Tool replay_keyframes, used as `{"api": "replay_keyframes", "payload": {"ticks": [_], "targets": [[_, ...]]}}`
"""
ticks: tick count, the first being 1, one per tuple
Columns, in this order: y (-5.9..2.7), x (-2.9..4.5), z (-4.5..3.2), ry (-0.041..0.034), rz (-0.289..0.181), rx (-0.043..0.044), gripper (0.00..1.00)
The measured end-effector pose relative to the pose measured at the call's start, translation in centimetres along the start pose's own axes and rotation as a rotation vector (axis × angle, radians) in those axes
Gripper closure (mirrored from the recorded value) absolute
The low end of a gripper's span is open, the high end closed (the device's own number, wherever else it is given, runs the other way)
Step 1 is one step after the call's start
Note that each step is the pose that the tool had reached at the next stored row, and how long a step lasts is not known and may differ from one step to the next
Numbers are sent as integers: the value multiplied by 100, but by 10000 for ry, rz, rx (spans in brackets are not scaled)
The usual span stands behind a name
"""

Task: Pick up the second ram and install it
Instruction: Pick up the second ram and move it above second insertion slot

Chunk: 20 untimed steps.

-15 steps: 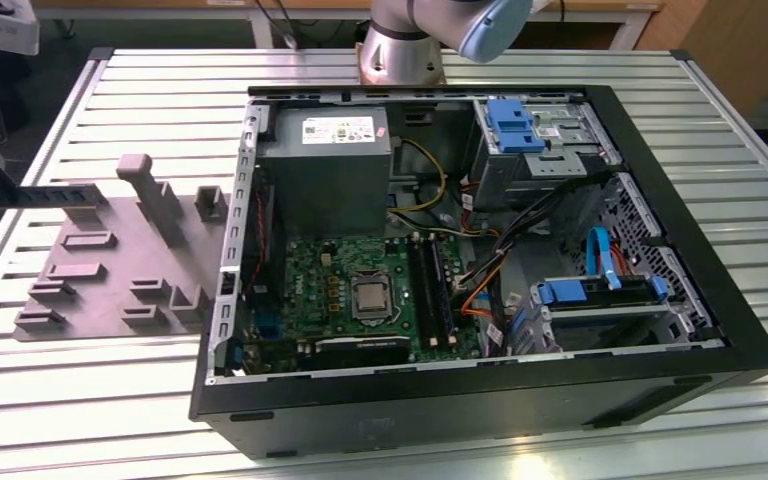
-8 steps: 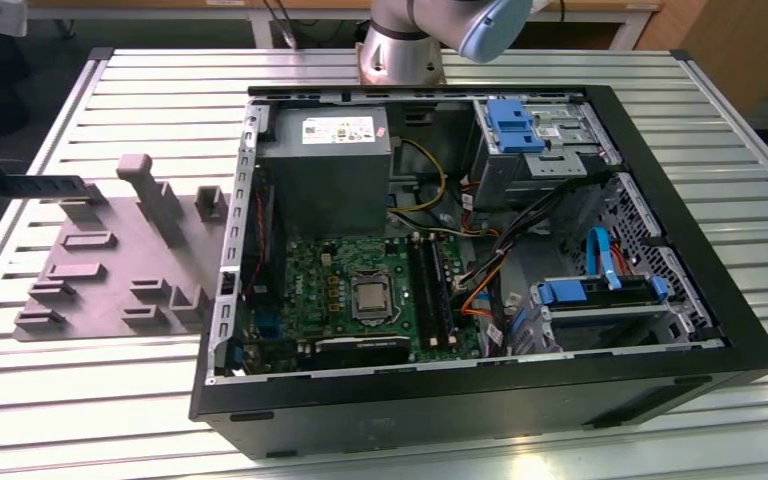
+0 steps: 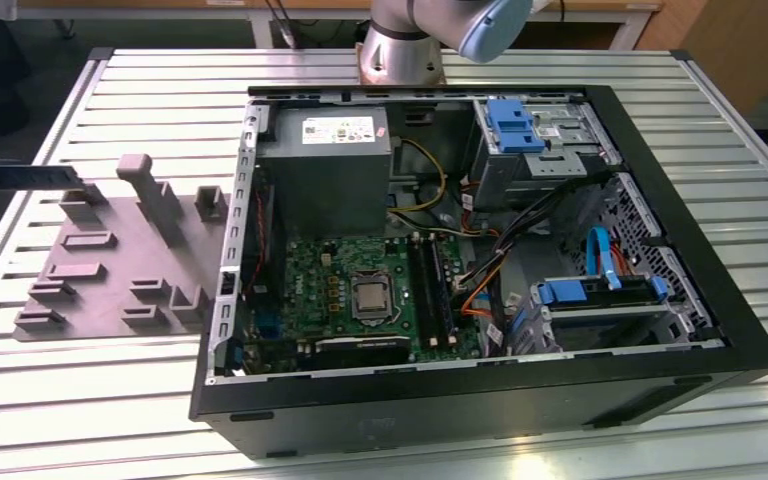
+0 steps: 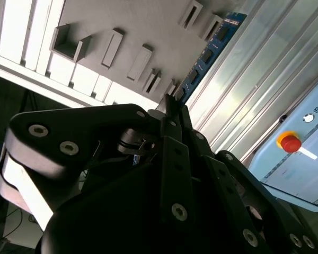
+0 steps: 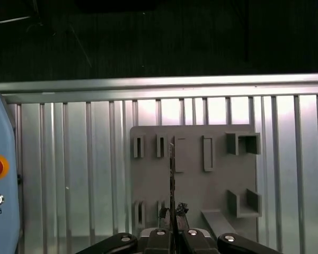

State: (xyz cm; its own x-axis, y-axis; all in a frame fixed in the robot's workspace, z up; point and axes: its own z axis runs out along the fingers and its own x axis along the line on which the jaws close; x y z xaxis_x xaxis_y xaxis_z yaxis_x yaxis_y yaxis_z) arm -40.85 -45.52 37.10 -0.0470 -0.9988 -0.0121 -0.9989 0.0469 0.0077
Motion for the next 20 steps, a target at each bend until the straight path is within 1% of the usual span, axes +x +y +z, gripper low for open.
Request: {"api": "replay_keyframes", "payload": {"ticks": [3,11,12,16,20], "targets": [[0,-2,-43,0,0,-1,86],[2,-6,-130,0,0,1,86],[2,-7,-163,-1,0,2,86],[-1,-9,-167,1,1,-2,86],[-65,-11,-166,0,1,-1,86]]}}
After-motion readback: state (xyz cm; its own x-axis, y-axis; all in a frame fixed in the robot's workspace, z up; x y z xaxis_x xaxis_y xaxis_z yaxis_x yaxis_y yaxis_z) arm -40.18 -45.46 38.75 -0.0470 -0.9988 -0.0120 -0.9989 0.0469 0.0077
